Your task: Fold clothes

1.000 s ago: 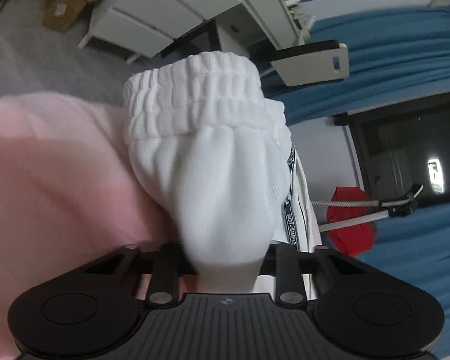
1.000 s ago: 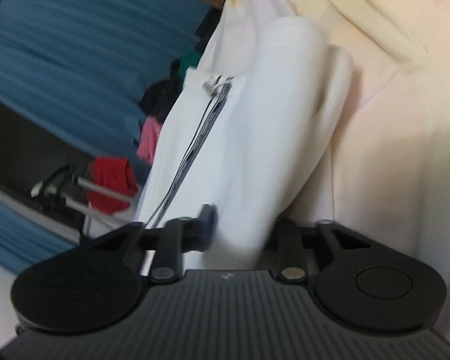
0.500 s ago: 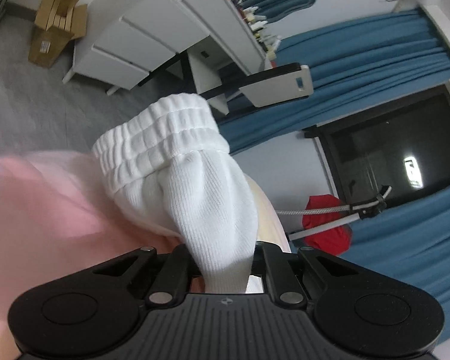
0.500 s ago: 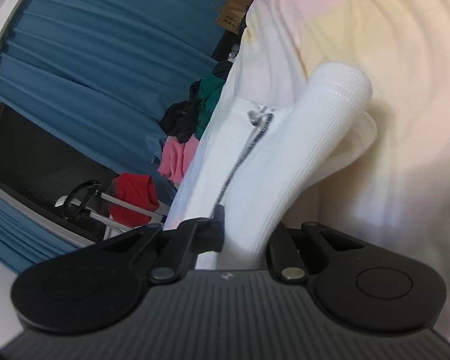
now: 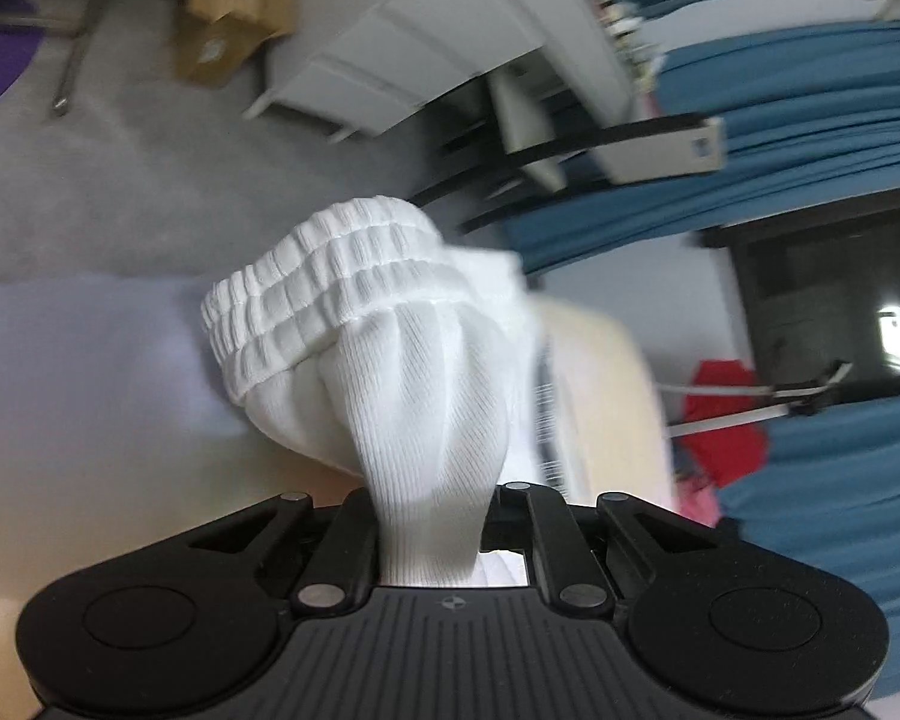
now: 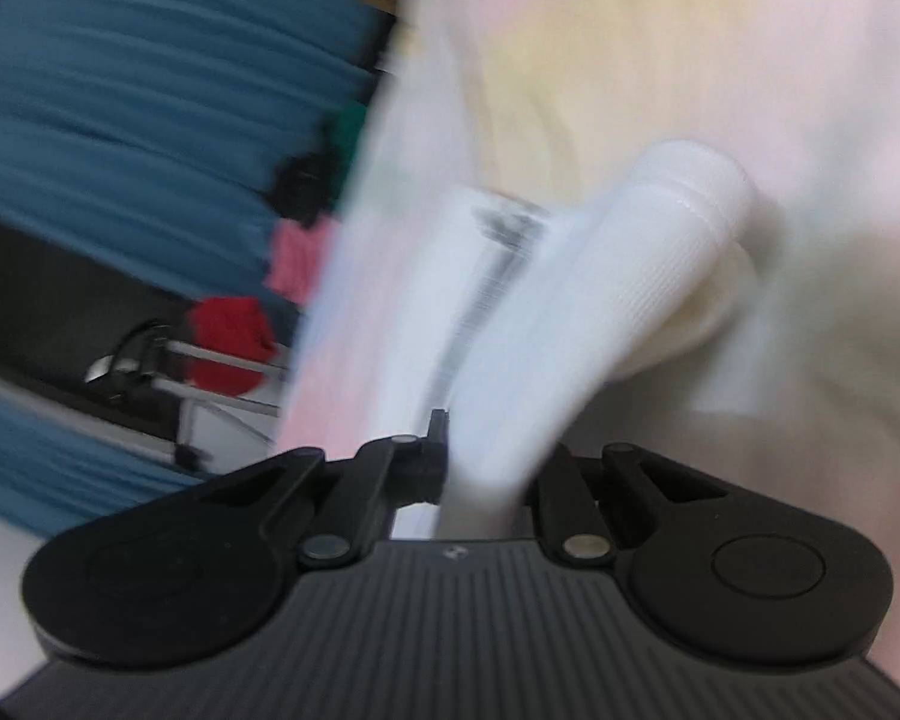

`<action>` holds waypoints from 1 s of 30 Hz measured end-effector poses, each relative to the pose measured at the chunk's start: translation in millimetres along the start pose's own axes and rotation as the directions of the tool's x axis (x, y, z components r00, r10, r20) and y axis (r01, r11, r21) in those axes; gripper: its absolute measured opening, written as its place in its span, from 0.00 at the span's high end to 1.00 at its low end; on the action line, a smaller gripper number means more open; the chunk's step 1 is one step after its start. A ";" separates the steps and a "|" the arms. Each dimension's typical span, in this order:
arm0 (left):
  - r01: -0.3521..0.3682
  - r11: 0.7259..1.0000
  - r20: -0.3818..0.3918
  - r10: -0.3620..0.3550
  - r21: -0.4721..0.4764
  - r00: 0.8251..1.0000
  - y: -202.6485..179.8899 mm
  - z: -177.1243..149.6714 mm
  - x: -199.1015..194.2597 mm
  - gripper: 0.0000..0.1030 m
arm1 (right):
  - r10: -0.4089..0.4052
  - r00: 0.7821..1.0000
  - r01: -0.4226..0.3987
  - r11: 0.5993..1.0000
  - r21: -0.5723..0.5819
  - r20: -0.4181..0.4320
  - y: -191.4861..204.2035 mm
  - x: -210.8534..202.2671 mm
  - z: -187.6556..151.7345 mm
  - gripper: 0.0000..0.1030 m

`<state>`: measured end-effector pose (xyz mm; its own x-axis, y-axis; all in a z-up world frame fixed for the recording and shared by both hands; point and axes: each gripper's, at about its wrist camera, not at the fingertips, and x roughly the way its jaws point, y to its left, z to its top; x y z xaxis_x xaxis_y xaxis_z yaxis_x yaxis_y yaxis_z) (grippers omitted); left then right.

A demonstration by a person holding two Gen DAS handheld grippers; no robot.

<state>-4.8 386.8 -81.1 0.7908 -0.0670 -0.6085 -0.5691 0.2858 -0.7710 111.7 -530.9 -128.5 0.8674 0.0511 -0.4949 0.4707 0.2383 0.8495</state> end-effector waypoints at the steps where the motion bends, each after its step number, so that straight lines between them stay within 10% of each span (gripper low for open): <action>1: -0.021 1.000 -0.006 0.021 0.004 1.000 3.0 0.7 0.2 0.84 | -0.006 1.000 0.007 0.999 0.046 -0.013 -9.5 3.4 0.2 0.88; 8: -0.052 0.997 -0.011 0.053 0.053 0.999 5.3 -7.0 -18.2 0.71 | 0.023 0.998 -0.017 0.996 0.090 -0.062 -24.9 7.3 -0.3 0.85; 14: -0.152 0.972 0.008 0.153 0.181 0.988 -19.7 -41.2 -49.5 0.43 | 0.083 0.996 -0.081 0.985 0.152 -0.009 -30.2 7.2 3.7 0.44; 17: -0.217 0.928 0.091 0.198 0.302 0.976 -38.8 -63.2 -71.1 0.33 | 0.091 0.996 -0.094 0.985 0.146 0.024 -33.2 7.1 7.3 0.44; 23: -0.226 0.794 0.232 0.110 0.564 0.966 -92.0 -119.6 -98.6 0.27 | 0.190 0.972 -0.206 0.972 0.111 0.139 -38.9 -6.4 18.6 0.44; 30: -0.104 0.531 0.151 -0.046 0.841 0.987 -162.6 -213.1 -63.7 0.22 | 0.155 0.981 -0.165 0.983 0.080 0.114 -34.2 -1.5 19.1 0.44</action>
<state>-10.7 140.9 43.0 0.8409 0.0656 -0.5372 -0.1954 0.9625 -0.1884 97.3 -557.6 -153.3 0.9427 -0.0238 -0.3327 0.3325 0.1486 0.9313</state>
